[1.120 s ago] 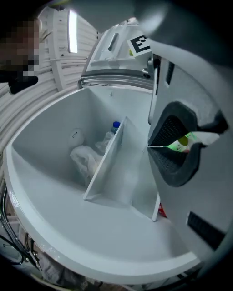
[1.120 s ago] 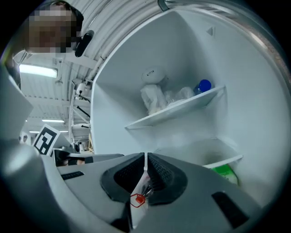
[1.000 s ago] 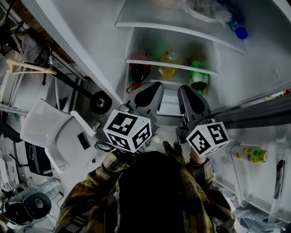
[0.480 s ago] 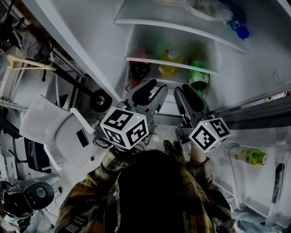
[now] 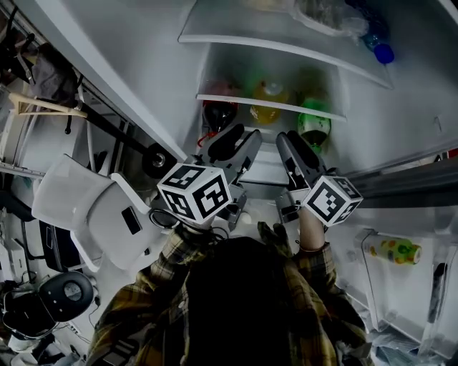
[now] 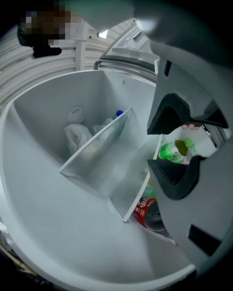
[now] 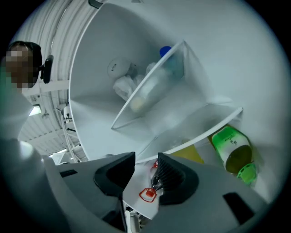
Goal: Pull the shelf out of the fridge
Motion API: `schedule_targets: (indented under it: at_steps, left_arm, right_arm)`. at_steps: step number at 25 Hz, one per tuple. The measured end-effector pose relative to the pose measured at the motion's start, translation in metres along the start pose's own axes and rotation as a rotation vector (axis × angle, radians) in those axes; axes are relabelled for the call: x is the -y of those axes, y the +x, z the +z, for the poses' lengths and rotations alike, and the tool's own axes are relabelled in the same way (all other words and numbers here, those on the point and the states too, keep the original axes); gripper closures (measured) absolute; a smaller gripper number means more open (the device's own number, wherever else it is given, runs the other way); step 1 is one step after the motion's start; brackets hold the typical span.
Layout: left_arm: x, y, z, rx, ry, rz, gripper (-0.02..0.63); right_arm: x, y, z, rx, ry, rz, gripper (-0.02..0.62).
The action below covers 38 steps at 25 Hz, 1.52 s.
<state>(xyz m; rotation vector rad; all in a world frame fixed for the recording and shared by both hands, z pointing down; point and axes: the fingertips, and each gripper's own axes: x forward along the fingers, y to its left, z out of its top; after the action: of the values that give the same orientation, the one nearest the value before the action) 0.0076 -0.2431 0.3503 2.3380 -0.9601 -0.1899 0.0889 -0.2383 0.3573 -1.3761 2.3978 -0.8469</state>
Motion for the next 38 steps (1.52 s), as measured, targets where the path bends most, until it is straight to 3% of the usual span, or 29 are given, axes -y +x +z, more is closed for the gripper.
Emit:
schedule_targets:
  at_steps: [8, 16, 25, 30, 38]
  left_arm:
    - [-0.029, 0.028, -0.013, -0.019, -0.272, 0.012, 0.443]
    - [-0.045, 0.055, -0.024, 0.009, -0.474, 0.028, 0.443]
    - [-0.063, 0.086, -0.025, 0.050, -0.550, 0.068, 0.443]
    - [-0.079, 0.097, -0.024, 0.084, -0.642, 0.102, 0.443]
    - [-0.093, 0.111, -0.021, 0.115, -0.699, 0.125, 0.446]
  right_arm:
    - [0.039, 0.020, -0.004, 0.000, 0.152, -0.043, 0.449]
    - [0.074, 0.037, -0.001, 0.042, 0.304, -0.066, 0.449]
    - [0.095, 0.052, 0.004, 0.065, 0.396, -0.066, 0.449]
    - [0.099, 0.062, 0.010, 0.076, 0.442, -0.053, 0.449]
    - [0.110, 0.078, 0.011, 0.072, 0.519, -0.044, 0.451]
